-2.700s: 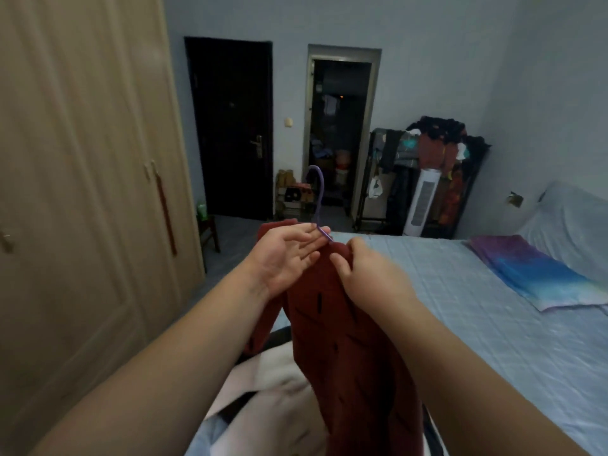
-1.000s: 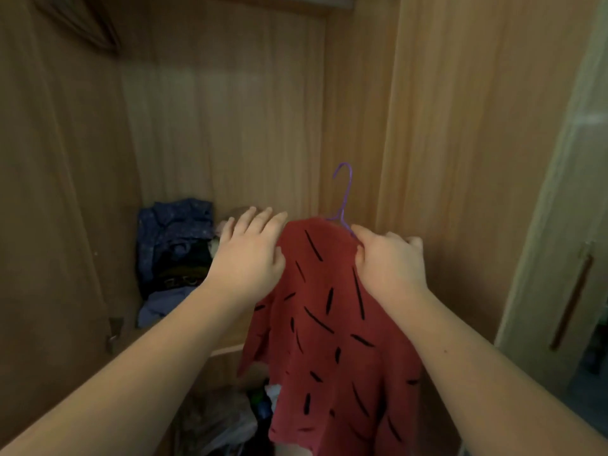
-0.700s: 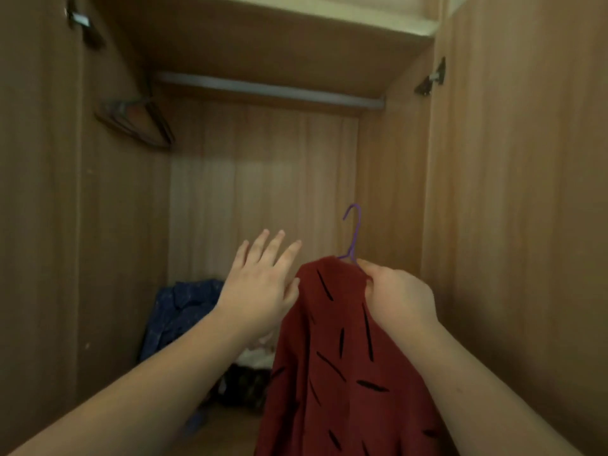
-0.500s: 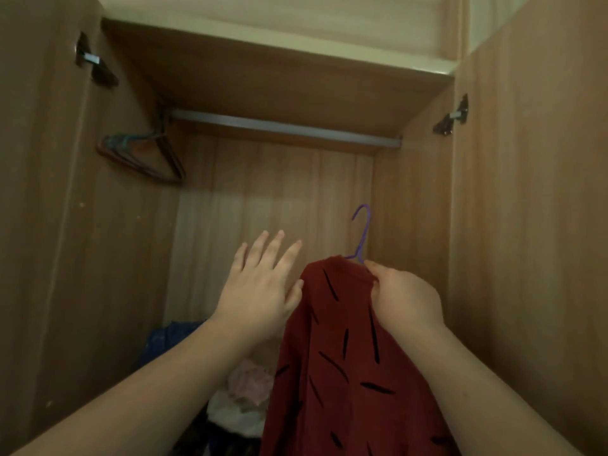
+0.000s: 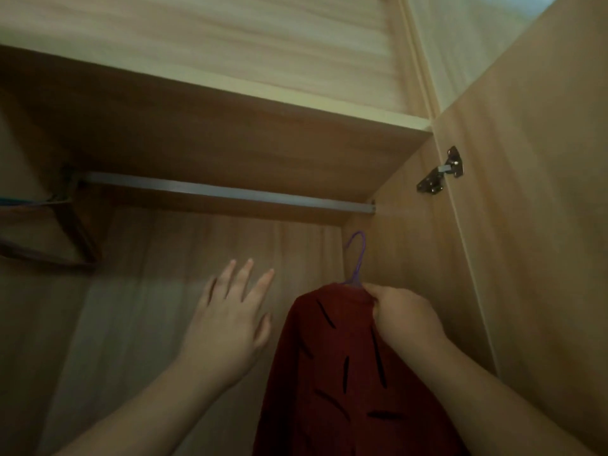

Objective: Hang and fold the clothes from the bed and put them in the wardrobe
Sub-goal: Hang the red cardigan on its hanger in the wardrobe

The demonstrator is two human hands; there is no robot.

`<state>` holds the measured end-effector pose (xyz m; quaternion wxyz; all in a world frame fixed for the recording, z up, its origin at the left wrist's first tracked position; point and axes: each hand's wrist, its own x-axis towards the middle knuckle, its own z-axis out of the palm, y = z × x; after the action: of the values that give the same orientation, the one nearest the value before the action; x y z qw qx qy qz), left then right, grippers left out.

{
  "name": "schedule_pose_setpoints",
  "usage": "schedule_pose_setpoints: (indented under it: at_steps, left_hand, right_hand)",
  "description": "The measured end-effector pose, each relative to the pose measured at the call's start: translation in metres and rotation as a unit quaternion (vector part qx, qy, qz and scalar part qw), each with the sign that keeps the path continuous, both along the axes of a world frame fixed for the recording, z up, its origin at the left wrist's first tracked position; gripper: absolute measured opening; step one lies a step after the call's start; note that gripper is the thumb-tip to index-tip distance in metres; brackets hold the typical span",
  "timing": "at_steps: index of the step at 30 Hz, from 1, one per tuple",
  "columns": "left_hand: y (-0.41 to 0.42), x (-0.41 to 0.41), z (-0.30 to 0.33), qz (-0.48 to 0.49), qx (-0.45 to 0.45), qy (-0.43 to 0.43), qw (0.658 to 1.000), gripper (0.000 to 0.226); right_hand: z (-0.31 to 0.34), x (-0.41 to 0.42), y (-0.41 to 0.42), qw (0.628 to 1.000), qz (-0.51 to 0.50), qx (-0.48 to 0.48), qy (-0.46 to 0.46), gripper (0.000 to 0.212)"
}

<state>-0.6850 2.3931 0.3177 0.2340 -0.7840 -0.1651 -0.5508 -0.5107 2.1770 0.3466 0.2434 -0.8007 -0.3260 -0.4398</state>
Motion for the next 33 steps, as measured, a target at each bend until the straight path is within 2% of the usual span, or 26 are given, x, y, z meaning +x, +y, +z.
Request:
schedule_pose_setpoints:
  at_steps: [6, 9, 14, 18, 22, 27, 33]
  left_hand:
    - [0.036, 0.058, 0.039, -0.023, 0.03, -0.009, 0.999, 0.066]
    - [0.045, 0.082, 0.053, -0.036, 0.05, -0.021, 0.998, 0.067]
    - [0.05, 0.104, 0.071, -0.048, 0.051, -0.073, 0.995, 0.061]
    - [0.063, 0.117, 0.081, -0.037, 0.064, -0.083, 0.994, 0.061]
    - [0.079, 0.125, 0.089, -0.016, 0.088, -0.082, 0.993, 0.063]
    - [0.096, 0.134, 0.092, 0.01, 0.056, -0.086, 0.995, 0.063]
    - [0.096, 0.136, 0.077, -0.008, 0.054, -0.083, 0.995, 0.063]
  right_hand:
    - [0.056, 0.034, 0.019, 1.0, 0.001, 0.026, 0.01, 0.039]
    - [0.092, 0.062, 0.038, 0.998, -0.041, 0.039, 0.008, 0.036]
    - [0.139, 0.1, 0.075, 0.997, -0.055, 0.045, -0.026, 0.03]
    - [0.161, 0.128, 0.094, 0.997, -0.052, 0.054, -0.034, 0.026]
    - [0.17, 0.143, 0.103, 0.997, -0.054, 0.048, -0.026, 0.024]
    - [0.155, 0.153, 0.118, 0.996, -0.074, 0.043, -0.032, 0.023]
    - [0.137, 0.134, 0.116, 0.993, -0.108, 0.027, -0.03, 0.025]
